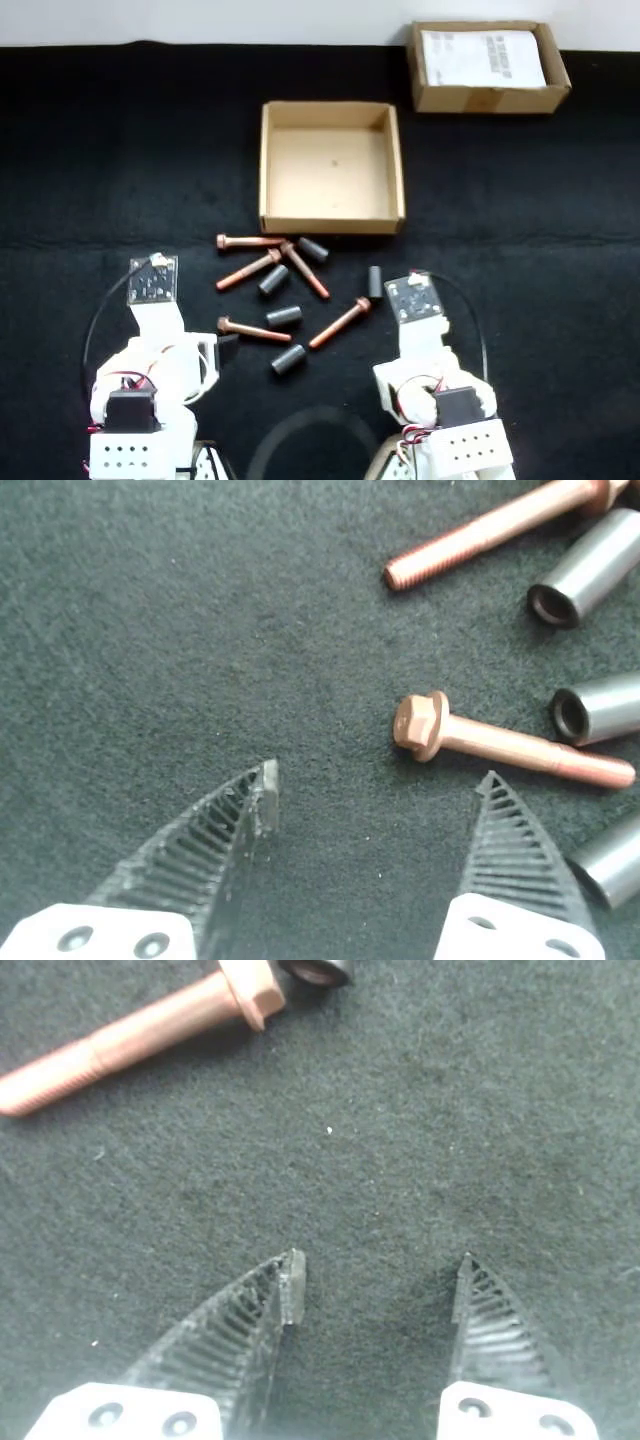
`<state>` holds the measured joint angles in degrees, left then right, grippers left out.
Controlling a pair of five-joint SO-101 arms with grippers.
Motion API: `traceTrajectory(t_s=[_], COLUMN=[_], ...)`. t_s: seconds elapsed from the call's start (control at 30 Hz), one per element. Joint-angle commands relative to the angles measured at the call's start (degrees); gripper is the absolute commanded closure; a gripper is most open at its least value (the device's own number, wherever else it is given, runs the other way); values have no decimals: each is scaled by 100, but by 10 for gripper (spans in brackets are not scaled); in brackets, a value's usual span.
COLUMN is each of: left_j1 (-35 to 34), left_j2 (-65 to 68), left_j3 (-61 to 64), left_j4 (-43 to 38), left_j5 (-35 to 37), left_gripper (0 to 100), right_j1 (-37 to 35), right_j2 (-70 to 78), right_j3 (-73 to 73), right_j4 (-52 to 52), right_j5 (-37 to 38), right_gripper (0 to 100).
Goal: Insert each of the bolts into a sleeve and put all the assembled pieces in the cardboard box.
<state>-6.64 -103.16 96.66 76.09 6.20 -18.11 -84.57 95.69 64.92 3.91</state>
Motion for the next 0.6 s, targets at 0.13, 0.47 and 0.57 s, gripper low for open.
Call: traceTrajectory(t_s=[0.13,0.47,0.57], left_j1=[48,4,4], left_j2=[-48,-66,-66], left_j3=[48,-119,-611], left_j4=[-35,-53,-53], left_j5=[9,-9,-9], left_gripper=[691,687,687], right_j1=[-57,-48,-48], right_j2=[-31,-31,-31], right_j3=[365,338,268], right_j4=[-119,-787,-1270], right_j5=[-53,-62,-62], right_gripper=[771,767,767])
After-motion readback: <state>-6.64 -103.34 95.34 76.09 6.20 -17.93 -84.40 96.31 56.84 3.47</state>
